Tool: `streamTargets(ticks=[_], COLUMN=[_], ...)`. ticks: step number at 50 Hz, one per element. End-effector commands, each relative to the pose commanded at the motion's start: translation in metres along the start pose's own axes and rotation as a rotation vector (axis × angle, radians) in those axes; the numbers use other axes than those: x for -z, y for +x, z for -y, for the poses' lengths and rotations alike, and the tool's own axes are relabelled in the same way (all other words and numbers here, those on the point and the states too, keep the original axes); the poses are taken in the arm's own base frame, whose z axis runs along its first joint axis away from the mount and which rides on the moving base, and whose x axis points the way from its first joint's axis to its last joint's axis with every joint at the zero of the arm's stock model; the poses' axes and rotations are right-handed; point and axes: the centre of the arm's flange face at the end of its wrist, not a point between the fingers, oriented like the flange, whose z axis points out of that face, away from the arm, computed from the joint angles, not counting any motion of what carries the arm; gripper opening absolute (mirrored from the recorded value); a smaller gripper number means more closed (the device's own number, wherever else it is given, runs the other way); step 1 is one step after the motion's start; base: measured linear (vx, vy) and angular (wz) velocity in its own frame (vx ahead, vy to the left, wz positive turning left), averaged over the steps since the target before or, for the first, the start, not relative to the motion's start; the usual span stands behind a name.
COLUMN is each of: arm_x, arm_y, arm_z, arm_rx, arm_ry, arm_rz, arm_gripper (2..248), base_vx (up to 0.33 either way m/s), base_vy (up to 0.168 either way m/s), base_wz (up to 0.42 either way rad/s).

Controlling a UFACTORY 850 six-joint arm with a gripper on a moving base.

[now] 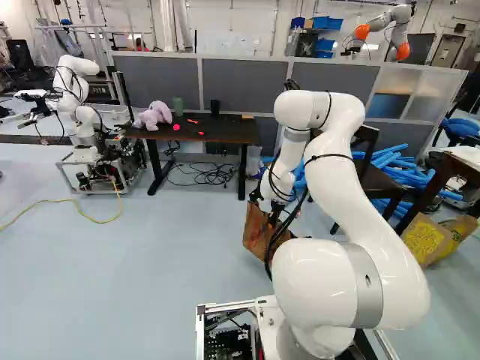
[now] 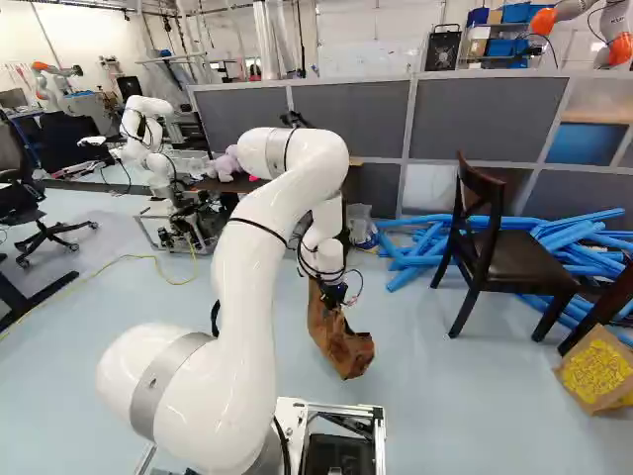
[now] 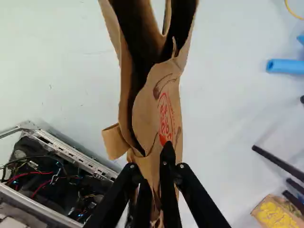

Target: Pick up the bag on the ground and place it on the table

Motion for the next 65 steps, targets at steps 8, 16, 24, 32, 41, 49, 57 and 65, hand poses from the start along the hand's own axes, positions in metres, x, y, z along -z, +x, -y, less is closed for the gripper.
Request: streamTargets(ticks=[8,16,24,32,41,49,57,65], arm_x=[0.012,0.025,0.037,0.05,0.064,0.077,0.09,0.103], arm_y=[0.0,-0.001,-0.001,-0.002,-0.004,-0.007,-0.009,-0.01], arm_z=[0.006,0.013,0.021,0.029,0.038,0.046,0.052,0.055], arm_rx=[-0.066,-0.127,-0.179,-0.21,-0.234,-0.253,-0.267,-0.274], arm_ry=[0.005,0.012,0.021,0.031,0.049,0.066,0.07,0.064], arm_rz=[0.02,0.039,0.056,0.075,0.106,0.134,0.139,0.131], arm_gripper=[21,21,21,21,21,21,21,21], base_vx=[0.0,0.0,0.0,0.0,0.0,0.0,0.0,0.0], base_vy=[0.0,0.0,0.0,0.0,0.0,0.0,0.0,0.0], base_wz=[0.0,0.0,0.0,0.0,0.0,0.0,0.0,0.0])
